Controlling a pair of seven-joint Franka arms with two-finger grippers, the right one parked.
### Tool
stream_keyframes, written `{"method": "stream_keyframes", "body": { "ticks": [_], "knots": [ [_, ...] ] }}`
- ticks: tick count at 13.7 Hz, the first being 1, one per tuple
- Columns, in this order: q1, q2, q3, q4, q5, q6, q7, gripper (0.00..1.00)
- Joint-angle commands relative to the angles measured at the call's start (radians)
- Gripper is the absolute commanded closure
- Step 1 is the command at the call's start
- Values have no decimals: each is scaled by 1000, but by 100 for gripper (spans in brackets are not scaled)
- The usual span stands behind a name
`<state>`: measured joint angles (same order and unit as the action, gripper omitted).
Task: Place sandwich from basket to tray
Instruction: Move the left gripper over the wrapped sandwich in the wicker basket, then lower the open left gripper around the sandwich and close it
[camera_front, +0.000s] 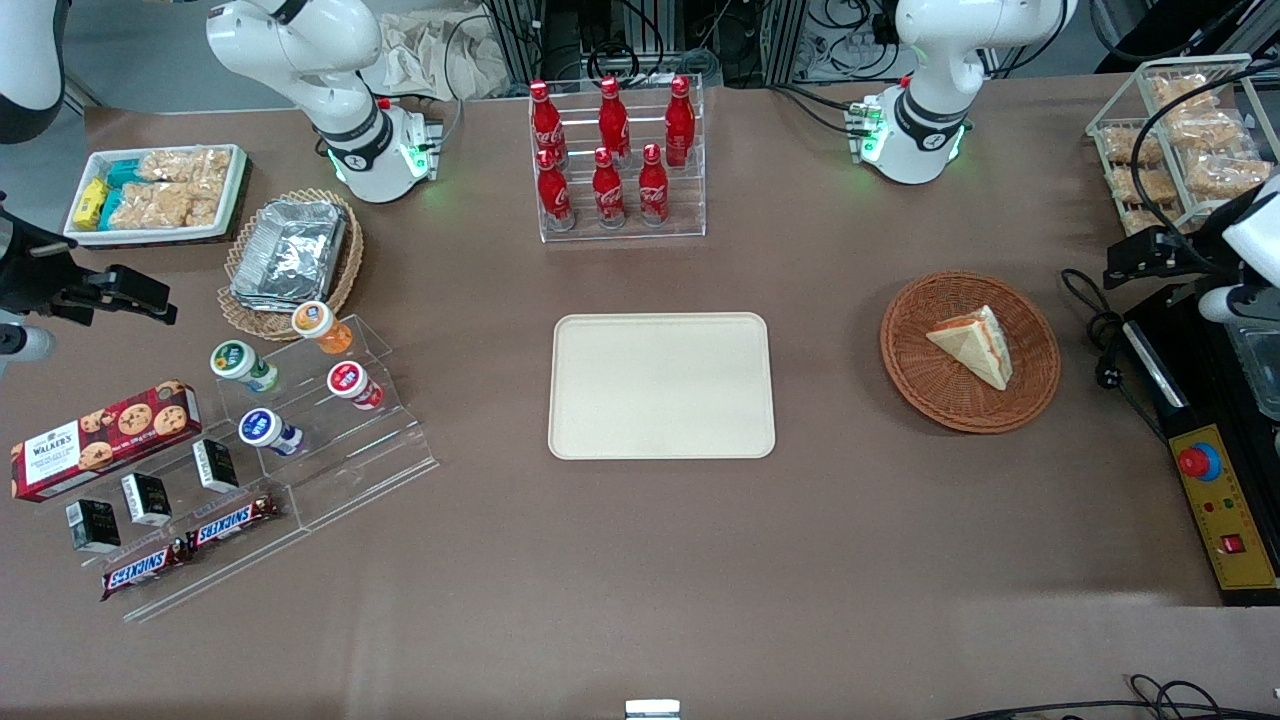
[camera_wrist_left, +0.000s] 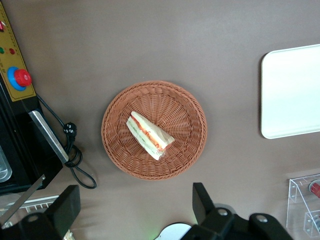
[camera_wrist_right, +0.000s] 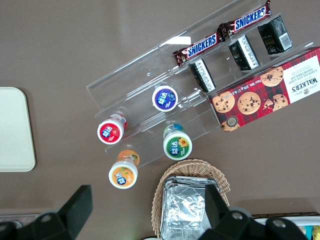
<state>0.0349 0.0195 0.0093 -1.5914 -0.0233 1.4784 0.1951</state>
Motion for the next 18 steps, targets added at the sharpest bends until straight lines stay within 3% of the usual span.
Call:
{"method": "stream_keyframes", "body": {
  "ticks": [1,11,18],
  "knots": [
    [0,-70,-5,-103,2,22,-26,0],
    [14,-268,1,-606,-21,340,-371,0],
    [48,-247,12,-789,-99,506,-482,0]
  ]
}}
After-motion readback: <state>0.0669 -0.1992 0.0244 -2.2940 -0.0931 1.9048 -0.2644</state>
